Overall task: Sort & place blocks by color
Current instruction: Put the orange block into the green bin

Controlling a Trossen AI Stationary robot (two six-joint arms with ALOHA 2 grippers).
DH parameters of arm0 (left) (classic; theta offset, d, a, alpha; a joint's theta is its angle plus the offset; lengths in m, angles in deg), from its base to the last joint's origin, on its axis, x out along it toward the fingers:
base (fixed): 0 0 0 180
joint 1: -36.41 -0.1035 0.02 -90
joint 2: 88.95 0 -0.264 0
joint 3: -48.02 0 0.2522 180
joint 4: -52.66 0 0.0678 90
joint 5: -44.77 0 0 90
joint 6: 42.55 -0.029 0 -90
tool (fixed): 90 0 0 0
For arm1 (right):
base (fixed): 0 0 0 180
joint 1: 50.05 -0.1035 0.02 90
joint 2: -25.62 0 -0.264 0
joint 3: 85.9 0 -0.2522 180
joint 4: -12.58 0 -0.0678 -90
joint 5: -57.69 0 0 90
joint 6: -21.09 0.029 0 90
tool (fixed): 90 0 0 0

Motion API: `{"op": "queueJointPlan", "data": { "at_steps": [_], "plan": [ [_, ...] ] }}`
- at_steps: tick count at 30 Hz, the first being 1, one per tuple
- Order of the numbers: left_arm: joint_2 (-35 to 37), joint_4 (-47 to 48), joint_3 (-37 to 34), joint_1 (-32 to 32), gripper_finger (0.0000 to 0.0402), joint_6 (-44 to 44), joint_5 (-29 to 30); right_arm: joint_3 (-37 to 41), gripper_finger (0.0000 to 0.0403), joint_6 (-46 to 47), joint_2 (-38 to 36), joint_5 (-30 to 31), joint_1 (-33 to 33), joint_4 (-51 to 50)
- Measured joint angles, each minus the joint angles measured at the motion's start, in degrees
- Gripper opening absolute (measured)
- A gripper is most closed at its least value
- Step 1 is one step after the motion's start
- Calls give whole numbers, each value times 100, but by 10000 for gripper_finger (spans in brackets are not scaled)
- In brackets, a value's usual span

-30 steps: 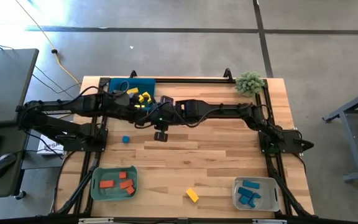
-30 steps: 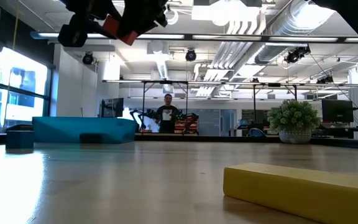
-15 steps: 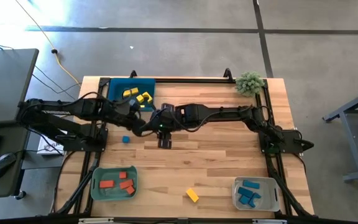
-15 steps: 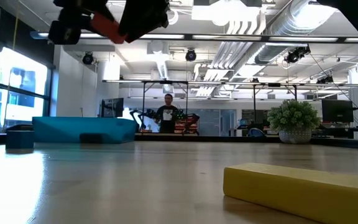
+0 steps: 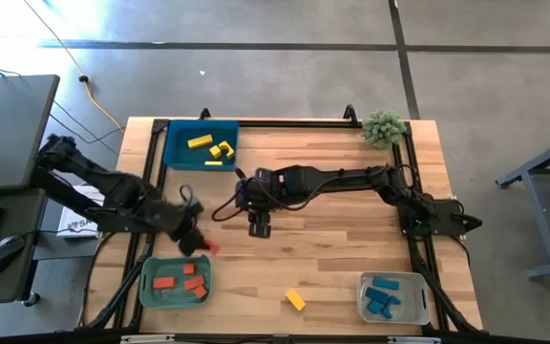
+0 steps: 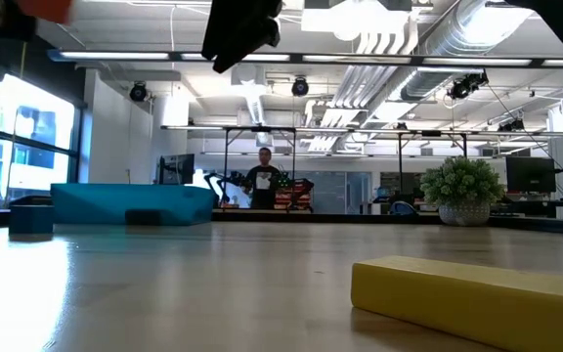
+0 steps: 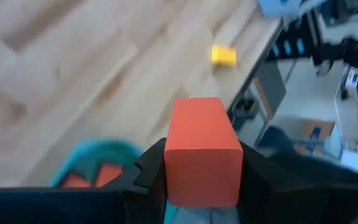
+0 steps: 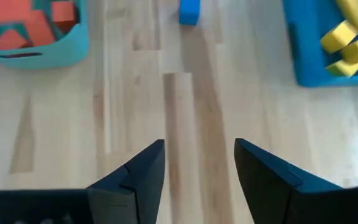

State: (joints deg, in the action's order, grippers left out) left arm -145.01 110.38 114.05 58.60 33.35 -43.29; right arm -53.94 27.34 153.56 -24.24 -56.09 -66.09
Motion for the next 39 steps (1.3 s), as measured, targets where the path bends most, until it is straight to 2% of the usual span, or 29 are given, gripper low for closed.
{"op": "queueJointPlan", "data": {
  "at_steps": [7,11,14,25,30,34,39],
  "plan": [
    [-402,386,2,1376,112,897,18,0,181,516,0,-785,2,-62],
    [-829,474,2,1798,113,1195,15,9,181,810,0,-1561,0,-100],
    [-1133,477,2,2004,113,1237,19,11,181,1112,0,-1820,-16,-112],
    [-1763,603,2,2507,120,901,-133,15,181,2412,0,-1647,-418,-523],
    [-1788,598,2,2618,151,885,-171,15,181,3014,0,-1236,-809,-751],
    [-1788,598,2,2668,178,653,-176,15,181,3653,0,-1101,-1132,-883],
    [-1788,598,2,2689,208,338,-176,15,187,4305,0,-624,-1557,-916]
  ]
}}
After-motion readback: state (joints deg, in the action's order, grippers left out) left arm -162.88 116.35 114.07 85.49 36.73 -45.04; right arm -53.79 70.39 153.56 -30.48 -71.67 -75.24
